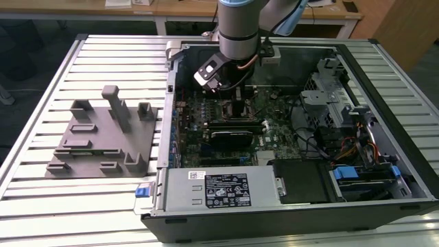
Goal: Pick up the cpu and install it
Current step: 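Close the cpu cover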
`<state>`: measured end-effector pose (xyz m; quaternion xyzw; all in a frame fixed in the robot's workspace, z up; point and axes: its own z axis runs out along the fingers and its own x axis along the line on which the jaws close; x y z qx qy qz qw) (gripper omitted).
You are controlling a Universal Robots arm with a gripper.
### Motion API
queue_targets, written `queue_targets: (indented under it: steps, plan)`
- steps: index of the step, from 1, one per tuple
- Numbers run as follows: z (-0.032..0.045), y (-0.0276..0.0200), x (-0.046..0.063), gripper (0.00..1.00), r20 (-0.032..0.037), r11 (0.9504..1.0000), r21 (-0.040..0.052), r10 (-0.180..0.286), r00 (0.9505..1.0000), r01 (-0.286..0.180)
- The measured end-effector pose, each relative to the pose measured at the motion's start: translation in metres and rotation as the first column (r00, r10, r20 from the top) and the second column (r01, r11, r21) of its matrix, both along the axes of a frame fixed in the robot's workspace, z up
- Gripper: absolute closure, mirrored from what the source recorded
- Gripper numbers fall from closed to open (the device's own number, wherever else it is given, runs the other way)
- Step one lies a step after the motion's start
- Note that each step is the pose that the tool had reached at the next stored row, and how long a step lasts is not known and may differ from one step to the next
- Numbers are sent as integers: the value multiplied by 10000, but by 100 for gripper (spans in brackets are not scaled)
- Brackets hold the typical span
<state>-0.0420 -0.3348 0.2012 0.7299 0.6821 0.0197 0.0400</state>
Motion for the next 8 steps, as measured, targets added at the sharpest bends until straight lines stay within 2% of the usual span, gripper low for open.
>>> queue_targets:
  steps: [5, 8]
  plan:
    - [-30, 29, 0, 40, -2, 10000, -79, -15, 10000, 15]
    - [-37, 74, 0, 40, -1, 9999, -123, -27, 10000, 27]
